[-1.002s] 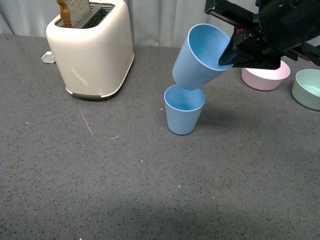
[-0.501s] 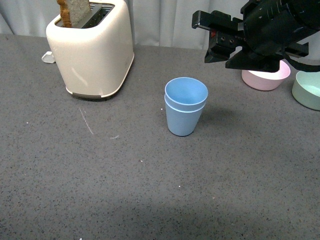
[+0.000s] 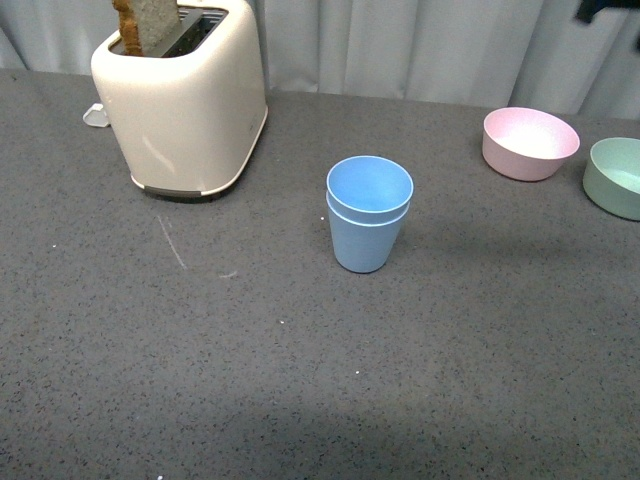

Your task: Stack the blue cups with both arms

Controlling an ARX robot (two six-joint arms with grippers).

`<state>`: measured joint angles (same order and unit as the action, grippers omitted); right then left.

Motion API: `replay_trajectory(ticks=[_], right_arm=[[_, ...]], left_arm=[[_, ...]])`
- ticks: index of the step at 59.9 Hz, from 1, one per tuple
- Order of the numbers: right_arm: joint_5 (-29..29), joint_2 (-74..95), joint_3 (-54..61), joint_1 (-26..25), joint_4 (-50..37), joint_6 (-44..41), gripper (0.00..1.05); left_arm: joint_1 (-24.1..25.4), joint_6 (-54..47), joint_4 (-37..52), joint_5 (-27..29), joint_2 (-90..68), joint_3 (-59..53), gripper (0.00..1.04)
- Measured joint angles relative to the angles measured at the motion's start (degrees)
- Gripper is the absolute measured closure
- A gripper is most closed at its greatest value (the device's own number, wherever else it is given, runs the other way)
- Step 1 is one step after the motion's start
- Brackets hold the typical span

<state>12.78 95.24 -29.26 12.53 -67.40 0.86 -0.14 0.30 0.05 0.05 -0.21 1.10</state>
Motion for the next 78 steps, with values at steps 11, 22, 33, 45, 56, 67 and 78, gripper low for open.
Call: replay_trajectory(ticks=[11,22,33,45,56,67,78], right_arm=[[-3.41,-7.63,10.36,-2.93,0.07,-0.68,1.04],[-5.64,-16.44,16.57,-5.25,1.95,-0.7,1.04],[-7.34,-24.2,21.09,-7.1,5.55,-0.68,1.04],[-12.2,-33.7,24.74,-10.82,11.54,-0.7,1.04],[-12.66,-44.11,27.17,-12.39,19.26,-0.7,1.04],[-12.68,-53.2,28.46,-12.39,26.93,-0.7,1.04],[-12.68,-60.26,28.96,-12.39,33.18,-0.7,1.04]], left_arm=[[0.0,0.0,-0.02,-0.02,0.0,0.0,0.07],[0.0,0.0,-0.02,-0.02,0.0,0.0,0.07],[0.0,0.0,-0.02,-0.02,0.0,0.0,0.07],[0.0,0.0,-0.02,-0.02,0.0,0.0,0.07],[0.0,0.0,-0.02,-0.02,0.0,0.0,0.07],[0.0,0.0,-0.02,-0.02,0.0,0.0,0.07],[0.0,0.0,-0.02,-0.02,0.0,0.0,0.07]])
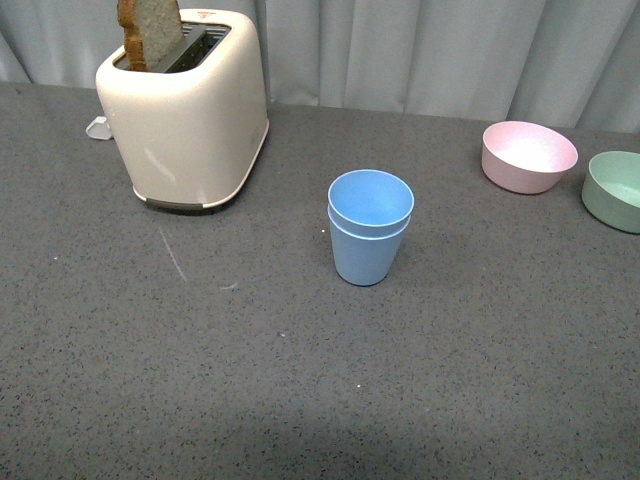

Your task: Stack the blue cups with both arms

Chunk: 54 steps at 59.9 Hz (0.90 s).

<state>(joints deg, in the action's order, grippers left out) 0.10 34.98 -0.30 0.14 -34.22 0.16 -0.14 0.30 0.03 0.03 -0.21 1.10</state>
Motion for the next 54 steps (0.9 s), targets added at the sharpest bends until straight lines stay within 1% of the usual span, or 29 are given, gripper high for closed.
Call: replay_trajectory(ticks=[9,21,54], right_arm=[[0.0,-6.86,0.13,-0.02,6.34,0.0,1.04],[0.0,-12.61,0.13,0.0,11.8,0.0,1.04],[-0.02,-23.87,0.13,-0.02,22.88,0.0,1.04]], left_arm=[[0.0,0.0,0.0,0.0,0.0,0.0,0.07],[0.0,0.0,0.0,0.0,0.0,0.0,0.07],[0.0,0.0,0.0,0.0,0.0,0.0,0.07]])
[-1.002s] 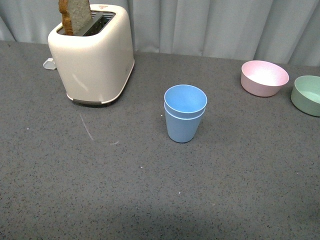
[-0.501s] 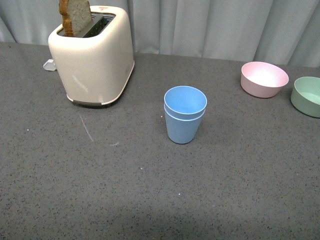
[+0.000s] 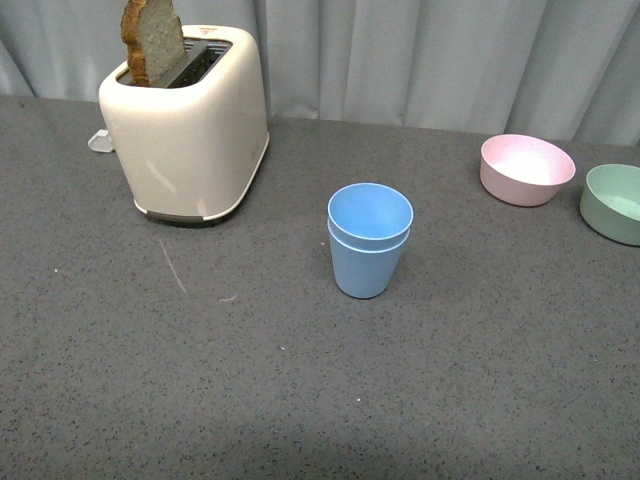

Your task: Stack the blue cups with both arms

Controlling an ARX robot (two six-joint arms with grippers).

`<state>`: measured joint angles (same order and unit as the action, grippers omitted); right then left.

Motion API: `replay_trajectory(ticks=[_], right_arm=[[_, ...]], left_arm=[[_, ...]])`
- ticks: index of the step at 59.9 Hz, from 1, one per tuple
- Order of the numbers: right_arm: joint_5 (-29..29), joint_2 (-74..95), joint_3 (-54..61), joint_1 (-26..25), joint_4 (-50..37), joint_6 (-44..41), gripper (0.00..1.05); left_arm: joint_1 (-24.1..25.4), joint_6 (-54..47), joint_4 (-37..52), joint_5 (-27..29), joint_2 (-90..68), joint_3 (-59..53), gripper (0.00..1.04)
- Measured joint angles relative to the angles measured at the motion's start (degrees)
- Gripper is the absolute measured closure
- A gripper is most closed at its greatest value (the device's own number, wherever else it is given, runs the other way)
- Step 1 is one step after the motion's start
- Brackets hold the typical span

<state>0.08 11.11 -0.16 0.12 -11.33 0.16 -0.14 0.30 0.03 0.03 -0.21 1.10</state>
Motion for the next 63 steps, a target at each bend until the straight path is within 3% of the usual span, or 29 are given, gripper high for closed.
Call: replay_trajectory(ticks=[5,10,18,37,48,63], right_arm=[[0.0,-2.14,0.0,0.0,2.21,0.0,1.04],[-0.15,-8.68,-0.04,0.0,10.64,-0.02,1.04],[-0.15,-10.82,-0.04,0.0,11.21,-0.09,1.02],[-0.15,-10.88,-0.04,0.0,11.23,-0.09,0.39],[-0.15,-10.88,-0.04,0.0,11.23,-0.04,0.08],[-0.15,-10.88,-0.04,0.0,11.23,-0.04,0.1]], left_arm=[[0.0,0.0,0.0,0.0,0.0,0.0,0.07],[0.0,0.0,0.0,0.02,0.0,0.0,0.07],[0.0,0.0,0.0,0.0,0.02,0.0,0.07],[0.0,0.0,0.0,0.0,0.0,0.0,0.07],[0.0,0.0,0.0,0.0,0.0,0.0,0.07],[0.0,0.0,0.0,0.0,0.0,0.0,0.07]])
